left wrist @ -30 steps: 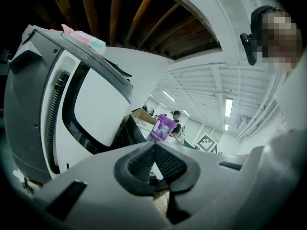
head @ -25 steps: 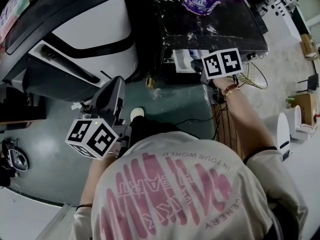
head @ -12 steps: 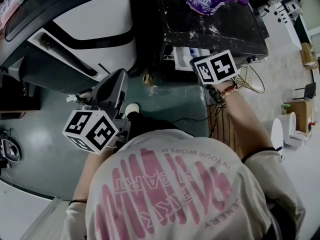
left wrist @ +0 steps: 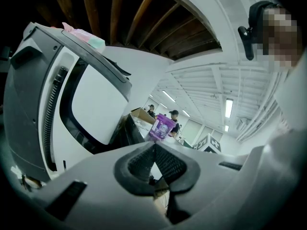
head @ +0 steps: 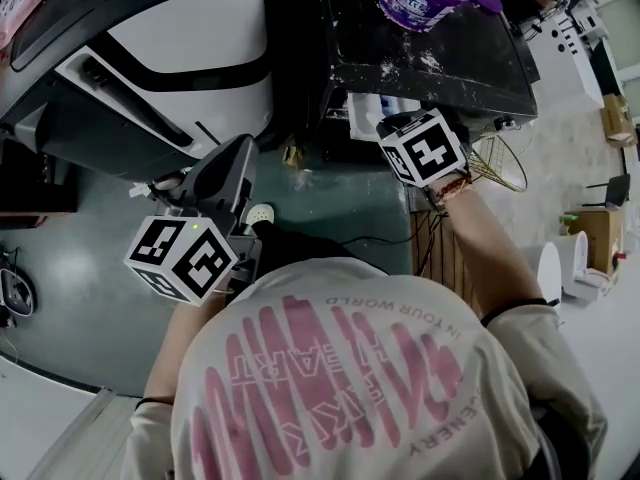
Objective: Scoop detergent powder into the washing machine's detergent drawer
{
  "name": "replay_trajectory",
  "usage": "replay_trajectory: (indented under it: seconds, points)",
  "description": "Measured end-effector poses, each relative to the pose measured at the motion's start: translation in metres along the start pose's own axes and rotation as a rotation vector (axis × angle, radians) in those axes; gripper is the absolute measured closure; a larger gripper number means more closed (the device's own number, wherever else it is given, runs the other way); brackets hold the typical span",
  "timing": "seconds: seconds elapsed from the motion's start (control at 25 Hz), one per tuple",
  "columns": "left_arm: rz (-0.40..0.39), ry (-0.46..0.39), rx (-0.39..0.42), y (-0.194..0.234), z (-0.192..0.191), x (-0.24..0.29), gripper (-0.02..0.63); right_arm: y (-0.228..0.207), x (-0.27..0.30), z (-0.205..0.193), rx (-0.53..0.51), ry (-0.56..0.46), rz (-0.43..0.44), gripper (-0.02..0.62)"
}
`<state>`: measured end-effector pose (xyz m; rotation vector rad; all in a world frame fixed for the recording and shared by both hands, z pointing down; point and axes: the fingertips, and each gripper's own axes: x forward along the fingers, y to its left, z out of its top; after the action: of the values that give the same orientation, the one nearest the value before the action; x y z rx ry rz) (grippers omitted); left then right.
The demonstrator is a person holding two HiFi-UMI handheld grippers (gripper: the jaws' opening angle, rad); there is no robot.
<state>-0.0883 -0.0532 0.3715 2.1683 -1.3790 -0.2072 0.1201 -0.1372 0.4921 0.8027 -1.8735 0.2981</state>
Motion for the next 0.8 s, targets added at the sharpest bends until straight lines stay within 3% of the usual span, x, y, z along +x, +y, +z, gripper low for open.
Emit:
replay_trajectory:
  seconds: [0.8]
  points:
    - [0.015, -0.015, -0.01, 0.0025, -0.0008, -0.0023, 0.606, 0.0058, -0.0017, 0.0023, -0.273, 0.029, -0.117, 0.588]
